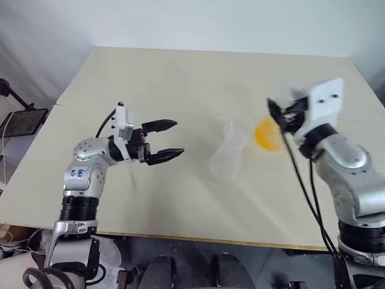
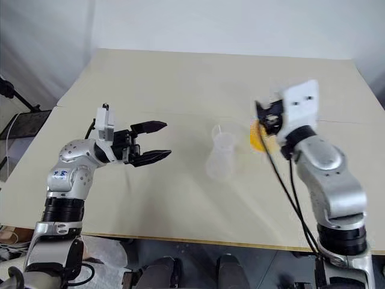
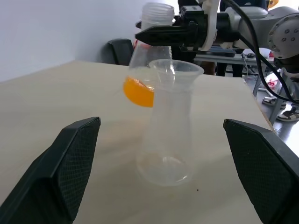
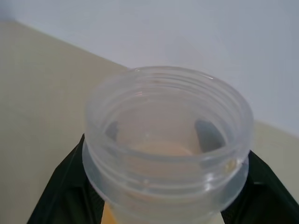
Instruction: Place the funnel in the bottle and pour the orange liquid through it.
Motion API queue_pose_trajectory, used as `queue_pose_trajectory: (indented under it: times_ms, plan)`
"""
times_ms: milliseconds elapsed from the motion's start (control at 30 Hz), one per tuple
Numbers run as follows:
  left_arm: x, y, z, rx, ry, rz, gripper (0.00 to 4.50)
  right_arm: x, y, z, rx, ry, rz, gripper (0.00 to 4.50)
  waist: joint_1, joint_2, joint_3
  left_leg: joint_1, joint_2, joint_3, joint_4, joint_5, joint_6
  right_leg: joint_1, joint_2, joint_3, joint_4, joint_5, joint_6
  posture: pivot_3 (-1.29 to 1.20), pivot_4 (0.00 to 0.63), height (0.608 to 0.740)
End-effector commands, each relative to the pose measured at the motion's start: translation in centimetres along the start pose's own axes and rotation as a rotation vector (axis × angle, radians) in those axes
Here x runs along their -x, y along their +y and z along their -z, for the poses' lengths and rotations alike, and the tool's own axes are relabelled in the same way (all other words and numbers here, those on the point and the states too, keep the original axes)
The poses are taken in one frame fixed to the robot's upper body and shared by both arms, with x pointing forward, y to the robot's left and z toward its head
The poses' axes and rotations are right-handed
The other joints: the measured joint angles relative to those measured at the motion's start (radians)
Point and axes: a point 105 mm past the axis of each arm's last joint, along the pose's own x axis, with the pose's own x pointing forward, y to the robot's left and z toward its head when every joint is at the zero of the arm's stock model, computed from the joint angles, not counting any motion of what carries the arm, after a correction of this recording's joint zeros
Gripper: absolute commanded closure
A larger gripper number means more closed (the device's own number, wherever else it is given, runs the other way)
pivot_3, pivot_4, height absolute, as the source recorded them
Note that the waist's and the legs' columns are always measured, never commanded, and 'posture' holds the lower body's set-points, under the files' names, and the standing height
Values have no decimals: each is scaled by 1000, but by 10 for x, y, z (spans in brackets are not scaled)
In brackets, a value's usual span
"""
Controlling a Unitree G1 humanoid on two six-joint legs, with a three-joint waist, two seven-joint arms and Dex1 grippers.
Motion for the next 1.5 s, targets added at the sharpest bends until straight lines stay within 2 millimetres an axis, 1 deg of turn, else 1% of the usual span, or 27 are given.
queue_pose_trajectory:
  times_ms: [33,100,167,433,667,1000,1067,1167,1233,1500]
  plan:
    - [-2,-7,-7,-16,-30,13,0,6,8,-16,210,-71,7,2008,1,0,0,0,0,-2,0,0,0,0,0,0,0,0,0,0,150,740]
    - [-2,-8,-6,-16,-30,8,0,8,13,-15,297,-81,1,2008,1,0,0,-1,0,-2,-1,0,0,1,0,0,-1,0,0,0,150,740]
    - [-1,-9,-6,-14,-30,2,0,10,15,-15,345,-91,-3,2008,0,0,0,-1,-1,-1,0,0,0,1,0,-1,-1,0,0,0,150,740]
    - [-2,-12,-3,-6,-32,-1,0,13,6,-8,555,-79,57,2008,-2,0,0,0,0,0,0,0,0,1,1,-2,-1,0,0,0,150,740]
    - [-4,-12,-3,-4,-37,1,0,14,10,-9,747,-104,49,2008,-2,0,0,0,0,1,-1,0,0,1,1,-2,-1,0,0,0,150,740]
    - [-7,-13,-1,1,-44,5,0,14,18,-10,847,-124,31,2008,-2,0,0,1,0,1,0,0,0,1,1,-3,-1,0,0,0,150,740]
    - [-8,-13,-1,3,-45,6,0,14,18,-11,862,-125,35,2008,-2,0,0,1,0,1,0,0,0,1,1,-3,-1,0,0,0,150,740]
    - [-8,-13,0,6,-47,7,0,13,18,-13,945,-134,42,2008,-2,0,0,1,0,1,0,0,0,1,1,-3,-1,0,0,0,150,740]
    - [-9,-13,0,8,-49,7,0,12,20,-13,943,-134,34,2008,-2,0,0,1,0,1,0,0,0,1,1,-3,-1,0,0,0,150,740]
    - [-7,-13,1,8,-45,2,0,12,18,-14,1031,-141,57,2008,-2,0,0,1,0,1,0,0,0,1,1,-3,-1,0,0,0,150,740]
